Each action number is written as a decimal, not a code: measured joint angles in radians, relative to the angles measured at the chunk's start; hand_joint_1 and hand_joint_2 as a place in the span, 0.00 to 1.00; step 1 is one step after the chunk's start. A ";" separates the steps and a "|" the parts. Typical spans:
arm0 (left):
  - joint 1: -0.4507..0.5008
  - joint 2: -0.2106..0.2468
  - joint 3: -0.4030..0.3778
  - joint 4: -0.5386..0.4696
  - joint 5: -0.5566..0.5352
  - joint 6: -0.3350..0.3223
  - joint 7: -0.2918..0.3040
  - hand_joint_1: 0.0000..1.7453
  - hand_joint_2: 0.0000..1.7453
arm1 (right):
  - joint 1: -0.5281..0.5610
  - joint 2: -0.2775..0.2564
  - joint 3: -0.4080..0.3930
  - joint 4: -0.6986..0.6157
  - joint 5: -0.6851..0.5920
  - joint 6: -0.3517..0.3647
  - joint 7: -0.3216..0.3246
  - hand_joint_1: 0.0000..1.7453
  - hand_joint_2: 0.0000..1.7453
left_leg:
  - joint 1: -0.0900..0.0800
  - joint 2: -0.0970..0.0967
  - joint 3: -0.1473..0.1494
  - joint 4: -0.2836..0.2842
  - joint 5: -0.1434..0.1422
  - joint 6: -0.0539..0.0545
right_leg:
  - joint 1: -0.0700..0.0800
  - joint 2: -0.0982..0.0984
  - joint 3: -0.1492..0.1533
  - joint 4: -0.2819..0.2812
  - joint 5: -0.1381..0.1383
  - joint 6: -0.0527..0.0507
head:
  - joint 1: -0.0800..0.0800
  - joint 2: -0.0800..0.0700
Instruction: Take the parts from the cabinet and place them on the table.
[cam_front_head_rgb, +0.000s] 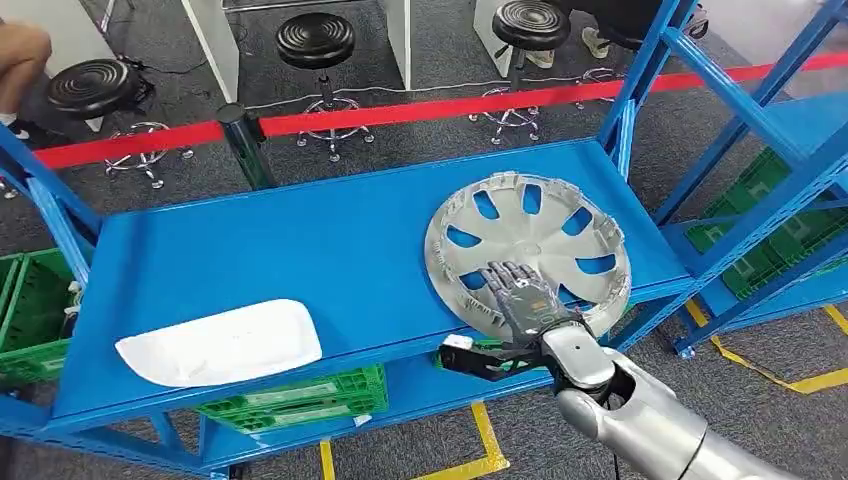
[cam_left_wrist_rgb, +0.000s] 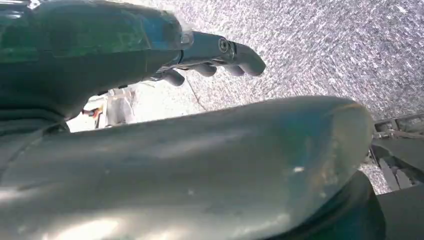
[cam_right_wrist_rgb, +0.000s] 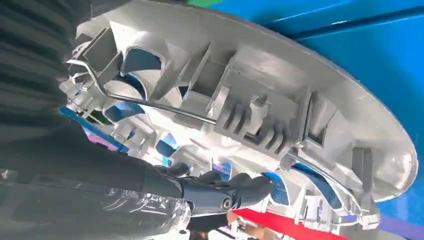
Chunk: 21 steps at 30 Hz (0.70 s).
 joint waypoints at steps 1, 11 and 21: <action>0.000 0.000 0.000 0.000 0.001 0.000 0.001 0.00 0.00 | 0.002 0.000 -0.003 -0.003 -0.002 0.005 0.005 0.00 1.00 | 0.000 0.000 0.000 0.000 0.000 0.000 | 0.000 0.000 0.000 0.000 0.000 0.000 | 0.000 0.000; 0.001 -0.005 0.000 0.000 0.016 0.011 0.001 0.00 0.00 | 0.032 -0.005 -0.035 -0.031 -0.042 0.029 0.024 0.00 1.00 | 0.000 0.000 0.000 0.000 0.000 0.000 | 0.000 0.000 0.000 0.000 0.000 0.000 | 0.000 0.000; 0.001 -0.008 0.000 0.000 0.025 0.018 -0.005 0.00 0.00 | 0.037 -0.007 -0.051 -0.036 -0.074 0.064 0.039 0.00 1.00 | 0.000 0.000 0.000 0.000 0.000 0.000 | 0.000 0.000 0.000 0.000 0.000 0.000 | 0.000 0.000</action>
